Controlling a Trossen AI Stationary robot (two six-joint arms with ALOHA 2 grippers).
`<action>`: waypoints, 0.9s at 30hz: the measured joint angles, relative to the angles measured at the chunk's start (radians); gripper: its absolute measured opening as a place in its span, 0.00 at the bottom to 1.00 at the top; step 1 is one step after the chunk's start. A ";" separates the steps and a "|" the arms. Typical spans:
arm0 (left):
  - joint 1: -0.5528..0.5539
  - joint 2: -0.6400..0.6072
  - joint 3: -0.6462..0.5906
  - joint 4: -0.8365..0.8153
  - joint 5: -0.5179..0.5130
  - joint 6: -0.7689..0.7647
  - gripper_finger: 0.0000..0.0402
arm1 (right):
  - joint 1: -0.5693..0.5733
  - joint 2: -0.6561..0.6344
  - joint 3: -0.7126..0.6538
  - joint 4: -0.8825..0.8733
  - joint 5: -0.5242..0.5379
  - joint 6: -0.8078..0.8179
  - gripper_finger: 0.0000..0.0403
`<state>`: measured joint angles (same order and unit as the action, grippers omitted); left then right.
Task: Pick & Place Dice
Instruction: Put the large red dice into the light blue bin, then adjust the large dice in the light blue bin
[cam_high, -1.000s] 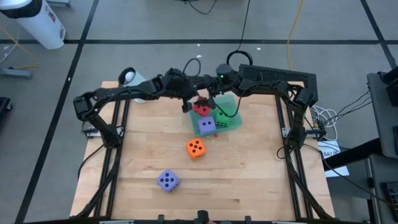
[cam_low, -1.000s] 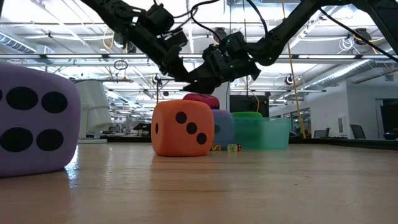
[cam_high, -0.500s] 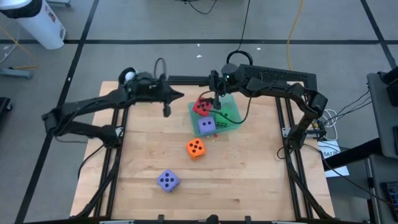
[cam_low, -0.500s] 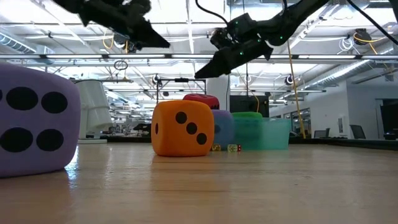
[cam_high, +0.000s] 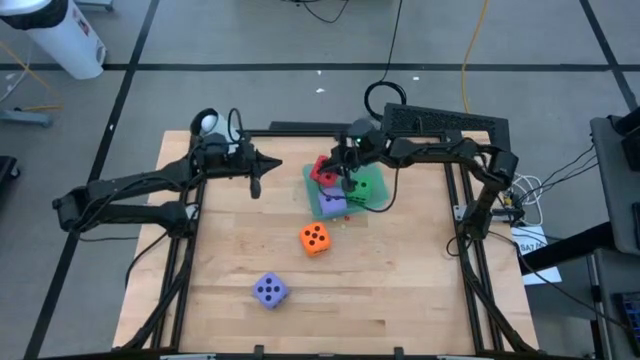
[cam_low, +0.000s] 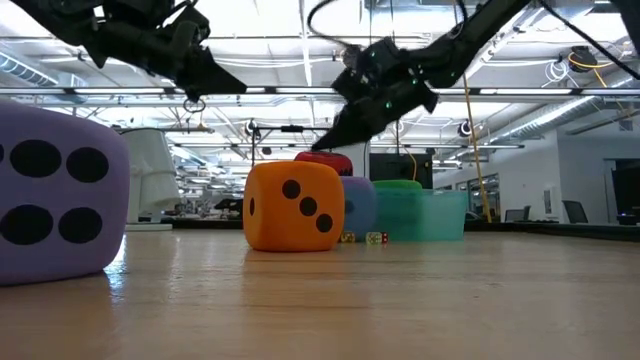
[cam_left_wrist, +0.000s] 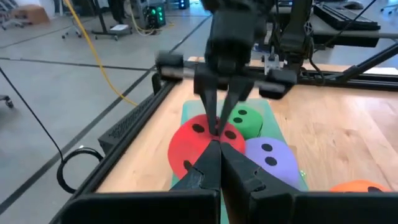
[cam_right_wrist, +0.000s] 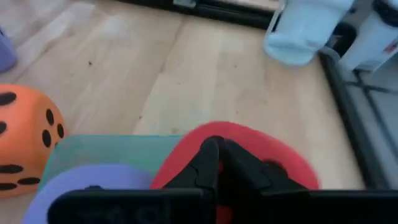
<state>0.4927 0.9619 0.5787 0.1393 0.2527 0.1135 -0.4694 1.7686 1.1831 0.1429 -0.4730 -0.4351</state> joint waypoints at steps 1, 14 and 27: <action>0.000 0.000 -0.001 -0.003 0.000 0.000 0.00 | 0.000 0.017 0.000 0.006 -0.004 0.000 0.04; 0.000 0.000 -0.001 -0.008 -0.019 -0.001 0.01 | -0.014 0.132 0.000 0.009 -0.023 0.008 0.00; -0.002 0.000 -0.001 -0.017 -0.019 -0.037 0.01 | 0.061 0.009 0.000 0.071 0.029 0.000 0.00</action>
<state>0.4911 0.9619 0.5777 0.1221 0.2340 0.0765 -0.4084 1.7775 1.1835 0.2137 -0.4440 -0.4348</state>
